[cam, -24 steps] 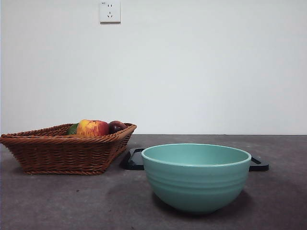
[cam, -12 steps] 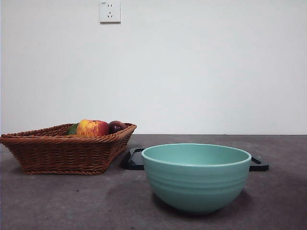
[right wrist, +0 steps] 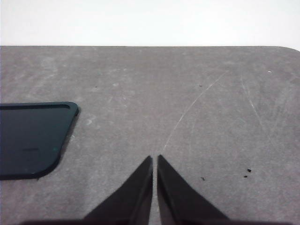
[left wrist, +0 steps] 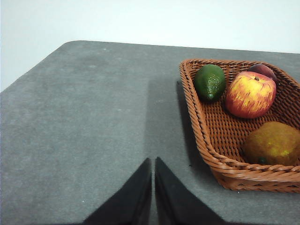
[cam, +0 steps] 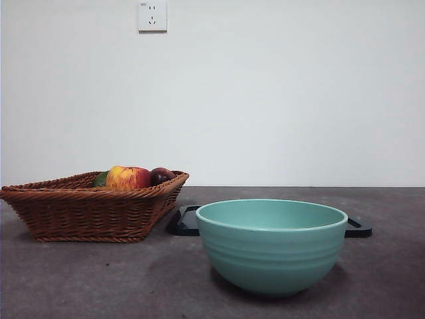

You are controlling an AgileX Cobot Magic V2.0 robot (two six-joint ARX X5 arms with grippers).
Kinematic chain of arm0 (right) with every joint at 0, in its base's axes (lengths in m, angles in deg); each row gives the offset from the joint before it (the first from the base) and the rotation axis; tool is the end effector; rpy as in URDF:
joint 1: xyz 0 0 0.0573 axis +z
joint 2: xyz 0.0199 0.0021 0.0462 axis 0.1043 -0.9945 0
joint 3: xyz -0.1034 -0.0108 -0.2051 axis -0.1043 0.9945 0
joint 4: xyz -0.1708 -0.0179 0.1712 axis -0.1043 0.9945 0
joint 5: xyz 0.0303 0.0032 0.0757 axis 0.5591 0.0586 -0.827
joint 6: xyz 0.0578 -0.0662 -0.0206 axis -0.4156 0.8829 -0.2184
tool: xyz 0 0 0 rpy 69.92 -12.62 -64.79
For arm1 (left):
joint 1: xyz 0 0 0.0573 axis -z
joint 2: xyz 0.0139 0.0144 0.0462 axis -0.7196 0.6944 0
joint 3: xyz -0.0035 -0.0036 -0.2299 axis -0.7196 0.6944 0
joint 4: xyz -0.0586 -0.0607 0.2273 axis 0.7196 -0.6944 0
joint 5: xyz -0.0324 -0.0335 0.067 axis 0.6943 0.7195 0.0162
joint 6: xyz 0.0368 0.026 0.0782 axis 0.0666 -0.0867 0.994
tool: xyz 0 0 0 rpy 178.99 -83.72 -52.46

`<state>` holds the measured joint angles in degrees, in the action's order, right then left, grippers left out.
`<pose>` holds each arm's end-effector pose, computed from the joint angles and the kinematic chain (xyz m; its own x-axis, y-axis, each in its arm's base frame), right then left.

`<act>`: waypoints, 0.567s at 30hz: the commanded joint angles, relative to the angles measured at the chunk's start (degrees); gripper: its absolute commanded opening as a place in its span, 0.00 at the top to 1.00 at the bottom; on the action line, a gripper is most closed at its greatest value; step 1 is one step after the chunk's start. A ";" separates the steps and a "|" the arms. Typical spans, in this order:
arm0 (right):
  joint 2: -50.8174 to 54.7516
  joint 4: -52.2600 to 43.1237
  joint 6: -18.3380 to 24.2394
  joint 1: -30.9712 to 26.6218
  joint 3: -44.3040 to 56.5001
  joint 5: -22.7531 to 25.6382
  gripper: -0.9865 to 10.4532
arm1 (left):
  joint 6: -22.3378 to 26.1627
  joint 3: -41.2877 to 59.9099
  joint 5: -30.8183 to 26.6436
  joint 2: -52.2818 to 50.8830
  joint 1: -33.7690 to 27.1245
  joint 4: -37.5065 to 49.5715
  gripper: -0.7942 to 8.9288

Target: Pick up the wifruite, put it on the bowl, pick up the plate, put it on desk

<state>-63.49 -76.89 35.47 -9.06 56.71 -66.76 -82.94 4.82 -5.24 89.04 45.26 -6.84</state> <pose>0.1680 -0.0095 0.1442 0.9856 -0.0595 -0.1582 0.0666 0.9970 0.0401 0.1661 0.0010 0.1488 0.9855 -0.0038 -0.1696 -0.0040 0.9990 -0.0455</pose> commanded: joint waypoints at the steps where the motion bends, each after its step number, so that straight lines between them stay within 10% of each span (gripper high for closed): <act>1: 0.15 0.24 -0.61 -0.07 0.31 -0.39 0.91 | -0.35 0.81 -0.13 -0.11 -0.13 -0.09 0.91; 17: 0.15 -0.81 -0.61 -0.09 0.28 -0.33 0.91 | -0.35 0.81 -0.13 -0.11 -0.13 -0.09 0.91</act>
<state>-63.49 -77.04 35.47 -9.06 56.73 -67.11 -82.96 4.82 -5.24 89.04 45.26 -6.84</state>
